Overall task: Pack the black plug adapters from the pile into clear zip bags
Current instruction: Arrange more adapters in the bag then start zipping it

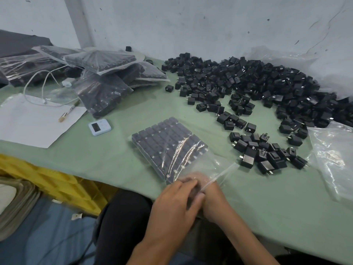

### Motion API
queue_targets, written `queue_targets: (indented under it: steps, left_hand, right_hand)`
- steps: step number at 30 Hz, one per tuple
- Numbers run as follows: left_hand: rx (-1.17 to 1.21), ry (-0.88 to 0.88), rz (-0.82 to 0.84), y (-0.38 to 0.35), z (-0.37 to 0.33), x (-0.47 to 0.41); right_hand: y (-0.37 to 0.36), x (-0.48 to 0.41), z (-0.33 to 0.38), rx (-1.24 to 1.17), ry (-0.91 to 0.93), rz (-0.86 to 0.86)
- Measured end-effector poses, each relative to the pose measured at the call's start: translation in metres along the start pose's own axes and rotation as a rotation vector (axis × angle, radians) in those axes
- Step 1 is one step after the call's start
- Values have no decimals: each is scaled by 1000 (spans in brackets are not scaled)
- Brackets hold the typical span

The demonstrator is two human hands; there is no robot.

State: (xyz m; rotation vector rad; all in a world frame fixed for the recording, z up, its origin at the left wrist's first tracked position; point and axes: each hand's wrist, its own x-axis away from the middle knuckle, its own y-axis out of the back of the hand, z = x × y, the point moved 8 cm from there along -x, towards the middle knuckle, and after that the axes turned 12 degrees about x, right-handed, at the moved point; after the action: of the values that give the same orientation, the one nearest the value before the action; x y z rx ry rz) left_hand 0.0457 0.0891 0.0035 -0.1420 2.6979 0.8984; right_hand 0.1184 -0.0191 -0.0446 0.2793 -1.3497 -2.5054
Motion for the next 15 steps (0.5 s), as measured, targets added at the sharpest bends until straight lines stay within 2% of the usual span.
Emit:
queue_targets:
  steps: [2,4,5,7,10,11,12,13,15]
  left_hand:
    - [-21,-70,-59,2,-9,-6]
    - [-56,-130,-98,1,-14,-9]
    - [-55,-125,-82,1,-15,-12]
    - [-57,-138,-57,-2,-16,-13]
    - [-4,-154,-11,-5,-14,-13]
    - [37,-136,3,-5,-10,-14]
    - [73,-107,14,-2,-3,-15]
    - [94,-76,11,5,5,-18]
    - [69,-27,-59,24,27,-26]
  right_hand:
    - [-6,-1,4,63,60,14]
    - [-6,-3,6,78,37,21]
    - [-6,-4,2,67,-36,29]
    - [-22,-5,-10,-301,-216,100]
    - [-19,1,-5,-461,-281,106]
    - [-16,1,-1,-487,-246,99]
    - [-13,-1,-4,-431,-261,62]
    - [-12,-4,0,-341,-193,8]
    - [-5,-6,14,-22,93,-79]
